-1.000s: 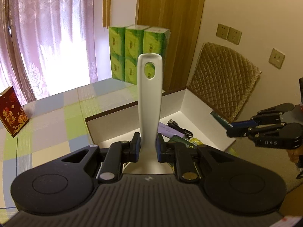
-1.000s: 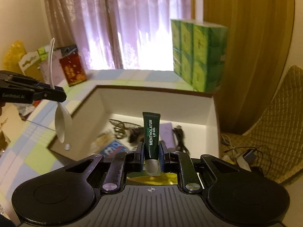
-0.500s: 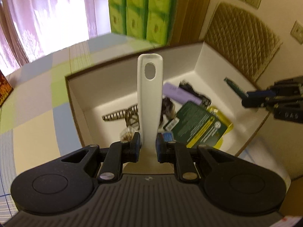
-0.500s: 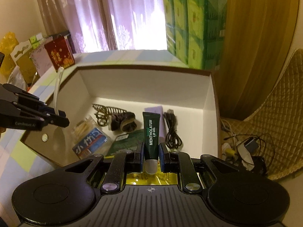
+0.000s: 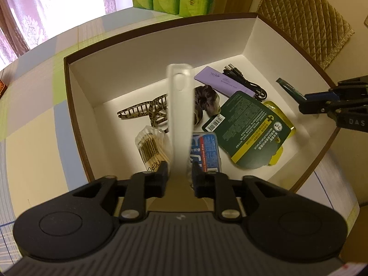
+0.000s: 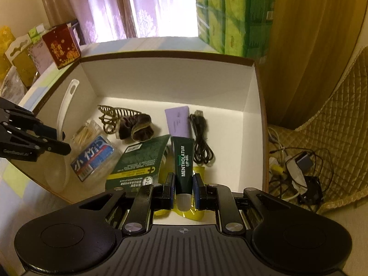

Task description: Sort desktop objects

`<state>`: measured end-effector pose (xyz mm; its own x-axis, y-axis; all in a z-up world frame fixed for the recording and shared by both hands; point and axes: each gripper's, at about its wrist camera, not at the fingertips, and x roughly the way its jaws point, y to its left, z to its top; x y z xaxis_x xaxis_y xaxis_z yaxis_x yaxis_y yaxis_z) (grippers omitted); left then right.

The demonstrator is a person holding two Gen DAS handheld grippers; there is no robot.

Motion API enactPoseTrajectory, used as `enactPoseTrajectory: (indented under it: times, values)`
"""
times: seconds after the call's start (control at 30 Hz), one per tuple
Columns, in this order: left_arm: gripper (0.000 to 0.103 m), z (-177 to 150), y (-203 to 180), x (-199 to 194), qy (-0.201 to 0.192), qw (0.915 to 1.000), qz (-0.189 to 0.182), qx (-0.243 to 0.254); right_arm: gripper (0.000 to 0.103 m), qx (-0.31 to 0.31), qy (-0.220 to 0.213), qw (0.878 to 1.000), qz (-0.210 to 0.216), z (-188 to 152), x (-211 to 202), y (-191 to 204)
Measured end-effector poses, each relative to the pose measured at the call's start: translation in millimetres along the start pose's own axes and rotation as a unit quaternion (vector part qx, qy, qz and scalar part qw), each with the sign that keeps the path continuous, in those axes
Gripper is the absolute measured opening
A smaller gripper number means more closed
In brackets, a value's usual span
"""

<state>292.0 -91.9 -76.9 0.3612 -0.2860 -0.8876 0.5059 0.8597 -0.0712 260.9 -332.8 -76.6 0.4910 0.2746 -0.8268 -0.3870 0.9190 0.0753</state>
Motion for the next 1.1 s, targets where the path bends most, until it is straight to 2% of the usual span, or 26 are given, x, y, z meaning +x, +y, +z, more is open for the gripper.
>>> enactPoseTrajectory:
  times: [0.1,0.17,0.2,0.23,0.27,0.3,0.33,0.6,0.7,0.8,0.93,1.1]
  values:
    - [0.035,-1.1,-2.9,-2.0,-0.003,1.0000,-0.004,0.004,0.013,0.001,-0.003,1.000,0.002,0.8,0.8,0.5]
    - [0.048,-2.0,-5.1,-5.5,-0.009,0.9999,-0.010,0.004,0.016,0.002,-0.002,1.000,0.001,1.0,2.0,0.3]
    - [0.052,-2.3,-6.4,-7.1,-0.011,0.9999,-0.010,0.006,0.023,0.003,-0.002,1.000,0.001,0.9,1.7,0.6]
    - [0.065,-2.6,-8.2,-8.4,-0.014,0.9999,-0.006,0.008,0.030,0.005,-0.003,1.000,0.002,0.3,0.6,0.7]
    - [0.074,-3.0,-9.4,-10.1,-0.017,0.9998,-0.001,0.009,0.047,0.006,-0.005,1.000,0.002,-0.2,-1.0,1.3]
    - [0.075,-3.6,-9.8,-12.4,-0.020,0.9997,0.002,0.009,0.059,0.003,-0.011,1.000,0.005,-1.2,-3.7,3.1]
    - [0.075,-4.0,-9.4,-15.0,-0.023,0.9997,0.001,0.008,0.063,0.001,-0.014,1.000,0.006,-2.1,-6.1,5.1]
    - [0.085,-9.5,-9.2,-29.1,-0.037,0.9992,-0.008,-0.010,0.090,-0.001,-0.021,1.000,0.018,-5.9,-18.9,16.2]
    - [0.090,-11.1,-12.9,-35.6,-0.044,0.9989,-0.006,-0.017,0.096,-0.007,-0.024,1.000,0.019,-7.5,-23.7,22.3]
    - [0.092,-12.5,-15.9,-43.7,-0.053,0.9983,-0.001,-0.023,0.101,-0.012,-0.023,1.000,0.016,-9.4,-25.9,28.0]
    - [0.096,-14.8,-18.5,-52.7,-0.064,0.9975,0.013,-0.027,0.101,-0.002,-0.025,1.000,0.016,-11.7,-28.7,30.9]
    - [0.097,-19.9,-20.4,-59.4,-0.073,0.9961,0.042,-0.029,0.101,0.003,-0.028,1.000,0.007,-15.1,-31.9,35.5]
